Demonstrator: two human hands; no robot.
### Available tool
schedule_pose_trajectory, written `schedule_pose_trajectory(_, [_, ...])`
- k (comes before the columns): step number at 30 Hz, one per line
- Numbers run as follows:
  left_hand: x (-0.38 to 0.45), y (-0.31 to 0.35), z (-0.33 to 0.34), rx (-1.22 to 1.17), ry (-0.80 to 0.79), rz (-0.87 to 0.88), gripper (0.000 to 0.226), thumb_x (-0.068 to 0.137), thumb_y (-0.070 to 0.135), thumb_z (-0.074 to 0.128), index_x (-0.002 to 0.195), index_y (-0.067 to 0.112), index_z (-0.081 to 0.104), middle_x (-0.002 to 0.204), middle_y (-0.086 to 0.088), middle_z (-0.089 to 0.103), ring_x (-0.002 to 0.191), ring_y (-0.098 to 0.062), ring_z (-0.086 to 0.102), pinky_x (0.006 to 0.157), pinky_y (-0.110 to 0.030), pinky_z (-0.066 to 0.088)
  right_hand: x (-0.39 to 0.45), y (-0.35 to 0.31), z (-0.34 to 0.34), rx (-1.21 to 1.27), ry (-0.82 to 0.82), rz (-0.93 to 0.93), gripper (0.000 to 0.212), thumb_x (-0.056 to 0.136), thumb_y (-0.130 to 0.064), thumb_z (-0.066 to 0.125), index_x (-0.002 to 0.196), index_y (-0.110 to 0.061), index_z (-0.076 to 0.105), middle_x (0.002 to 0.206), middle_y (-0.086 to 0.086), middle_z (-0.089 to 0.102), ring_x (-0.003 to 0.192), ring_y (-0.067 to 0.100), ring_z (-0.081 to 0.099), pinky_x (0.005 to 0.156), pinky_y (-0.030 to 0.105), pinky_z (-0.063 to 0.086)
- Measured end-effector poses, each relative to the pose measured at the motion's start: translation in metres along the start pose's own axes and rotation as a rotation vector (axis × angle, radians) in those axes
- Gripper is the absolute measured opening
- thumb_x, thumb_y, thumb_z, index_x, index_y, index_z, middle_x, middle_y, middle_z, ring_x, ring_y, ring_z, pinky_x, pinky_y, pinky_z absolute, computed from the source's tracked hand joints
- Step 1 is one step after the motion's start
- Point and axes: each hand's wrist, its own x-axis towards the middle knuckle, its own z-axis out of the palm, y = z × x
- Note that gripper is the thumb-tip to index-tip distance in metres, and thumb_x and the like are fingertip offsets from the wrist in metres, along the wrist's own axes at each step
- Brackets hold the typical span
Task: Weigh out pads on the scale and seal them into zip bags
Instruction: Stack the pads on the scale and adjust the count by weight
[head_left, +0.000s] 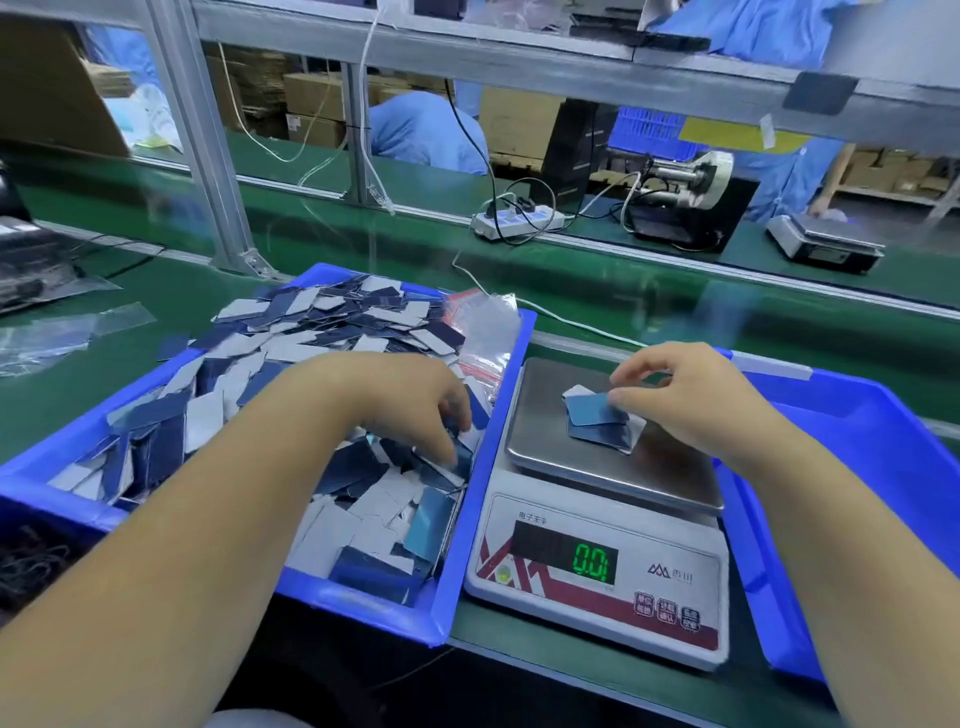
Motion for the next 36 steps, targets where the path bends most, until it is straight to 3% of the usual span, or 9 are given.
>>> schedule_pose_trajectory(3, [0.002,0.006,0.005,0.077,-0.069,-0.030,0.054,0.073,0.045,0.085,0.121,0.035,0.064,0.098,0.023,0.056,0.093,-0.006,0.059,0.081,-0.027,0.048,0.001,0.008,0.003,0.126,0.119,-0.007,0.007,0.082,-0.029,0.074,0.076,-0.031,0.070,0.076,-0.029,0.065,0.071,-0.003,0.059,0.063,0.023,0.038])
schedule_pose_trajectory(6, [0.006,0.008,0.007,0.064,-0.043,-0.036,0.041,0.072,0.041,0.087,0.106,0.036,0.065,0.094,0.022,0.058,0.086,-0.002,0.058,0.072,-0.026,0.044,0.001,0.015,0.008,0.171,0.194,0.013,0.012,0.085,-0.025,0.070,0.074,-0.029,0.069,0.072,-0.025,0.065,0.071,0.009,0.059,0.059,0.023,0.040])
schedule_pose_trajectory(10, [0.008,0.005,0.004,0.074,-0.023,-0.030,0.032,0.071,0.040,0.088,0.091,0.031,0.064,0.089,0.014,0.064,0.077,-0.006,0.059,0.062,-0.024,0.042,0.002,0.019,0.007,0.209,0.221,0.003,0.013,0.086,-0.025,0.069,0.073,-0.028,0.069,0.068,-0.024,0.065,0.058,-0.004,0.053,0.054,0.019,0.036])
schedule_pose_trajectory(17, [0.009,-0.002,-0.004,0.051,-0.005,-0.005,0.032,0.073,0.033,0.086,0.082,0.030,0.055,0.063,0.015,0.062,0.058,-0.011,0.054,0.050,-0.025,0.041,0.020,0.006,-0.009,0.197,0.197,-0.102,0.011,0.084,-0.029,0.068,0.076,-0.036,0.069,0.065,-0.015,0.064,0.050,0.001,0.046,0.049,0.019,0.039])
schedule_pose_trajectory(20, [0.007,-0.004,-0.009,-0.003,0.101,0.019,0.031,0.072,0.032,0.086,0.083,0.031,0.057,0.079,0.010,0.060,0.064,-0.009,0.054,0.053,-0.028,0.046,0.023,0.016,-0.003,0.245,0.276,-0.098,0.014,0.085,-0.028,0.067,0.075,-0.038,0.068,0.069,-0.012,0.065,0.054,0.000,0.048,0.053,0.021,0.040])
schedule_pose_trajectory(24, [0.008,-0.012,-0.023,-0.129,0.282,-0.027,0.031,0.076,0.031,0.084,0.089,0.040,0.057,0.086,0.014,0.065,0.074,-0.003,0.061,0.059,-0.027,0.042,0.018,0.032,0.002,0.295,0.309,-0.044,0.019,0.086,-0.024,0.068,0.074,-0.038,0.068,0.061,-0.019,0.061,0.050,-0.002,0.048,0.043,0.008,0.034])
schedule_pose_trajectory(31, [0.019,-0.010,-0.031,0.073,0.379,-0.144,0.029,0.078,0.028,0.081,0.098,0.037,0.063,0.086,0.021,0.054,0.084,-0.014,0.058,0.063,-0.029,0.041,0.016,0.037,-0.005,0.308,0.342,-0.033,0.017,0.087,-0.023,0.066,0.072,-0.031,0.069,0.072,-0.008,0.066,0.051,-0.001,0.048,0.045,0.007,0.036])
schedule_pose_trajectory(34, [0.018,-0.005,-0.034,0.031,0.457,-0.117,0.025,0.078,0.022,0.079,0.095,0.032,0.065,0.088,0.016,0.064,0.076,-0.009,0.058,0.055,-0.023,0.040,0.017,0.036,-0.004,0.310,0.342,-0.022,0.017,0.087,-0.023,0.067,0.071,-0.029,0.069,0.068,-0.007,0.064,0.050,0.000,0.046,0.045,0.008,0.036])
schedule_pose_trajectory(36, [0.017,0.005,-0.035,-0.162,0.524,-0.043,0.023,0.077,0.021,0.079,0.091,0.034,0.065,0.082,0.013,0.070,0.061,-0.002,0.058,0.049,-0.021,0.043,0.018,0.036,-0.003,0.315,0.340,-0.026,0.017,0.087,-0.023,0.067,0.071,-0.030,0.069,0.065,-0.010,0.063,0.050,0.000,0.046,0.046,0.010,0.038])
